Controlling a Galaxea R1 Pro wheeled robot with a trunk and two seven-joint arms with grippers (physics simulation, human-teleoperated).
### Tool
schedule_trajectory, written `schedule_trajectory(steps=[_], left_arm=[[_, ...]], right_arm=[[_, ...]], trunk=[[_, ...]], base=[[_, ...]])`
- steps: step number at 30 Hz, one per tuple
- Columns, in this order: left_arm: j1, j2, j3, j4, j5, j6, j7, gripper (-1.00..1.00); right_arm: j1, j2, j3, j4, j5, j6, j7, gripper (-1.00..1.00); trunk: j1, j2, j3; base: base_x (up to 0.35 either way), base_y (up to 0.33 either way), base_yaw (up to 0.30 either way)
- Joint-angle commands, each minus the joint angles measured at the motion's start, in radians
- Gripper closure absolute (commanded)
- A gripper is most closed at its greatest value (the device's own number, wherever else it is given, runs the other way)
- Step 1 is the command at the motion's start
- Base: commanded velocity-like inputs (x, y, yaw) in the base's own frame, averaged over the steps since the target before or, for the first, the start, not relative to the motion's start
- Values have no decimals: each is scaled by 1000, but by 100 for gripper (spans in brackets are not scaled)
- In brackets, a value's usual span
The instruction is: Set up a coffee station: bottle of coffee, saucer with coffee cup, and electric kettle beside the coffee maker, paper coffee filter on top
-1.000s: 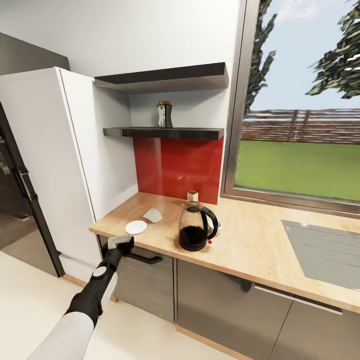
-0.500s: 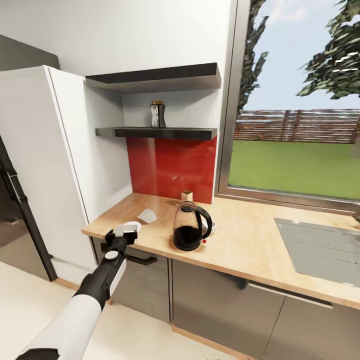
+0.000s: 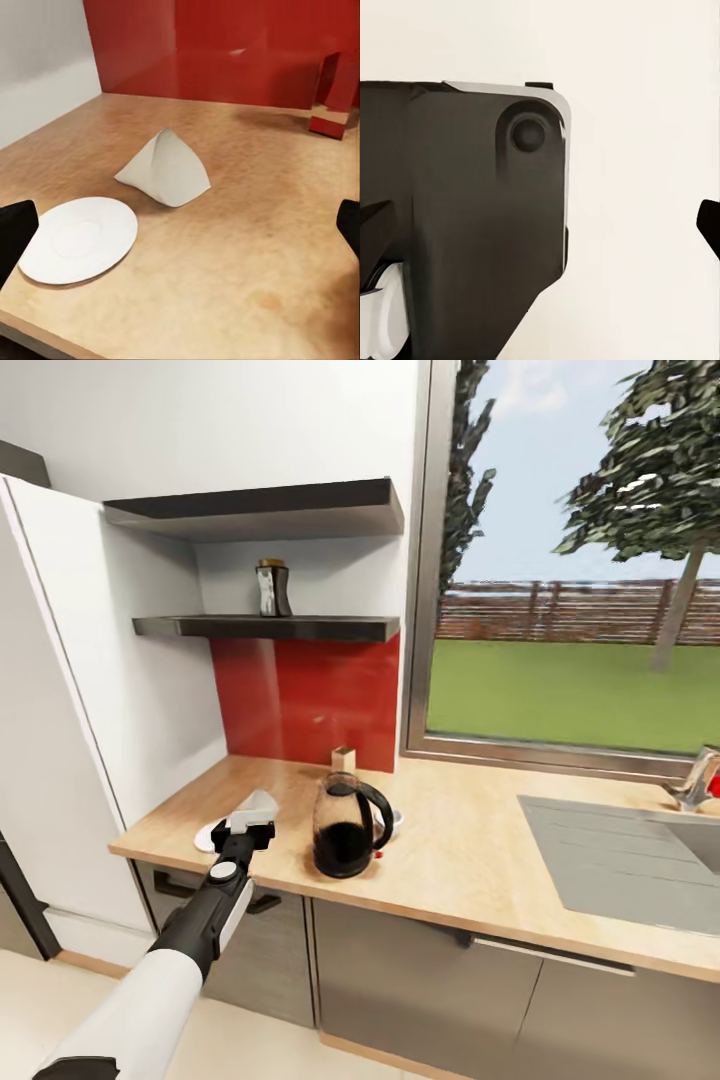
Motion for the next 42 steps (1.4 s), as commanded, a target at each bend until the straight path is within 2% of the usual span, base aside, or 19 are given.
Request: schedule_trajectory(steps=[1, 11, 15, 17, 20, 32, 42], left_arm=[[0, 0, 2, 0, -8, 0, 3, -100], [1, 6, 4, 0, -10, -1, 4, -100], [2, 23, 10, 2, -8, -2, 4, -100], [3, 39, 11, 14, -6, -4, 4, -100], [3, 46, 13, 35, -5, -4, 4, -100], [3, 48, 14, 70, -7, -5, 4, -100], [15, 49, 17, 100, -6, -21, 6, -100]], right_arm=[[0, 0, 0, 2, 1, -3, 1, -100], [0, 1, 3, 5, 2, -3, 0, -100], [0, 1, 3, 6, 3, -3, 0, -100], [0, 2, 3, 8, 3, -3, 0, -100], [0, 1, 2, 10, 2, -3, 0, -100], [0, 2, 1, 10, 1, -3, 6, -100], [0, 2, 2, 11, 1, -1, 6, -100]], trunk=[[1, -1, 0], [1, -1, 0], [1, -1, 0], [1, -1, 0], [1, -1, 0], [1, -1, 0], [1, -1, 0]], base=[[311, -116, -11], [152, -33, -1], [3, 0, 0], [9, 0, 0], [128, 0, 0], [197, 0, -4], [85, 0, -182]])
